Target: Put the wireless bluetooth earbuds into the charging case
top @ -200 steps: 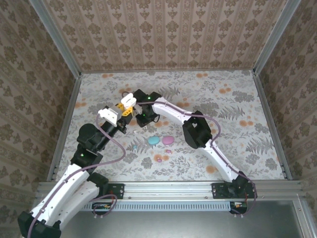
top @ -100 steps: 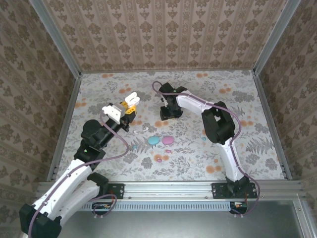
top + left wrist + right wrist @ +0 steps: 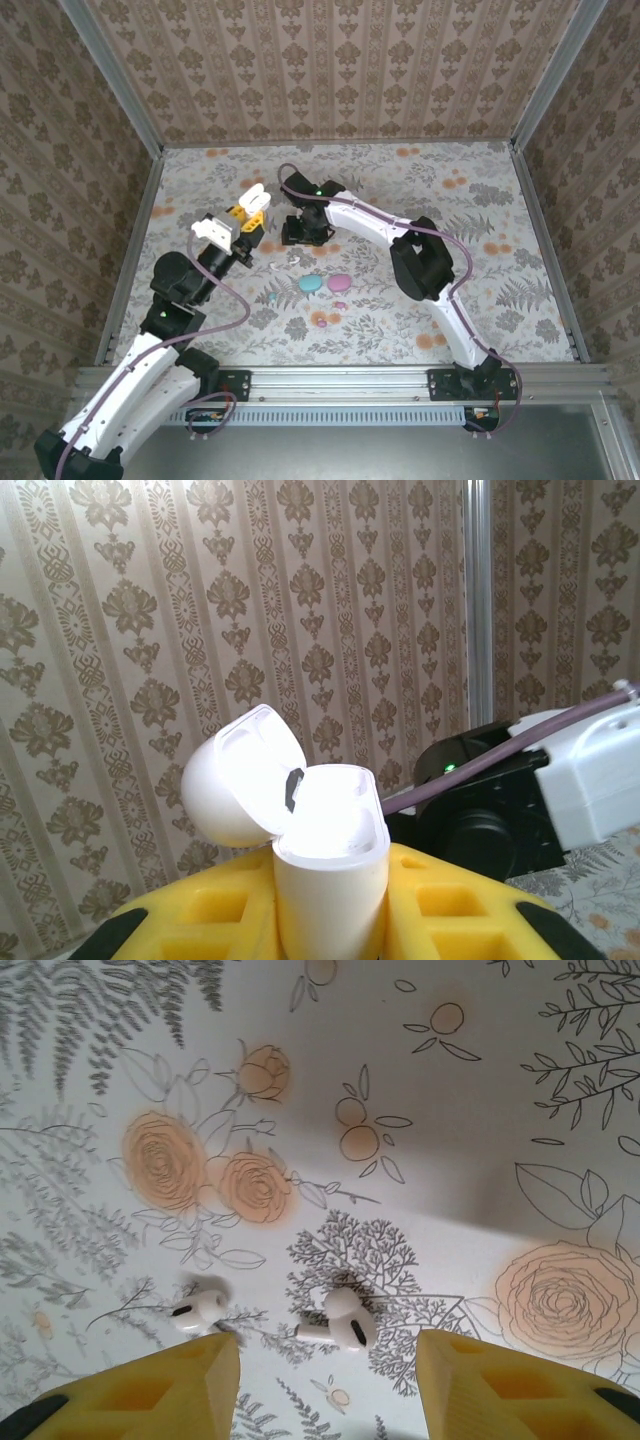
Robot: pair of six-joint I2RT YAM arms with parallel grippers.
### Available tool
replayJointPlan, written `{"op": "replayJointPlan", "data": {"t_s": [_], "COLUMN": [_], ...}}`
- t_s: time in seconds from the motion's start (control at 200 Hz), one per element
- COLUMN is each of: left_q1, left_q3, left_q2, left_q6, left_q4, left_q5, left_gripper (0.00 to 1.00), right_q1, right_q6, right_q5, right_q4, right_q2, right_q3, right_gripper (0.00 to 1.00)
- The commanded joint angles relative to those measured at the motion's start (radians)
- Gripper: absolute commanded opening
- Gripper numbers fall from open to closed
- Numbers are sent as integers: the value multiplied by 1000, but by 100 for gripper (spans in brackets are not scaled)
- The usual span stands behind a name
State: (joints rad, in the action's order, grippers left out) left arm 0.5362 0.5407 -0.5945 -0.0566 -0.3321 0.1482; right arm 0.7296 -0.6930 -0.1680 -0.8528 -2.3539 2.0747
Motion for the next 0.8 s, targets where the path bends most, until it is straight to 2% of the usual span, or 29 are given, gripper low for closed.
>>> {"op": "replayJointPlan", "data": {"t_s": [0.0, 0.315, 0.435, 0.49, 0.795], "left_q1": [2, -1, -2, -2, -4], "left_q3": [9, 4, 2, 2, -1], "left_q2": [15, 14, 12, 13, 7], "left_q6": [-22, -21, -20, -17, -8], "left_q4": [-3, -10, -11, -11, -21], "left_q5": [-16, -9, -7, -6, -2], "left_gripper": [26, 26, 26, 26, 26], "right_q1": [11, 42, 51, 52, 55], "right_q6": [-7, 42, 54, 63, 92], "right_q5": [33, 58, 78, 98, 134], "right_q4": [-141, -255, -286, -302, -334], "right_q2": [-70, -162, -185, -194, -228], "right_q3": [80, 233, 259, 268, 279], "right_gripper": [51, 45, 43, 37, 33]}}
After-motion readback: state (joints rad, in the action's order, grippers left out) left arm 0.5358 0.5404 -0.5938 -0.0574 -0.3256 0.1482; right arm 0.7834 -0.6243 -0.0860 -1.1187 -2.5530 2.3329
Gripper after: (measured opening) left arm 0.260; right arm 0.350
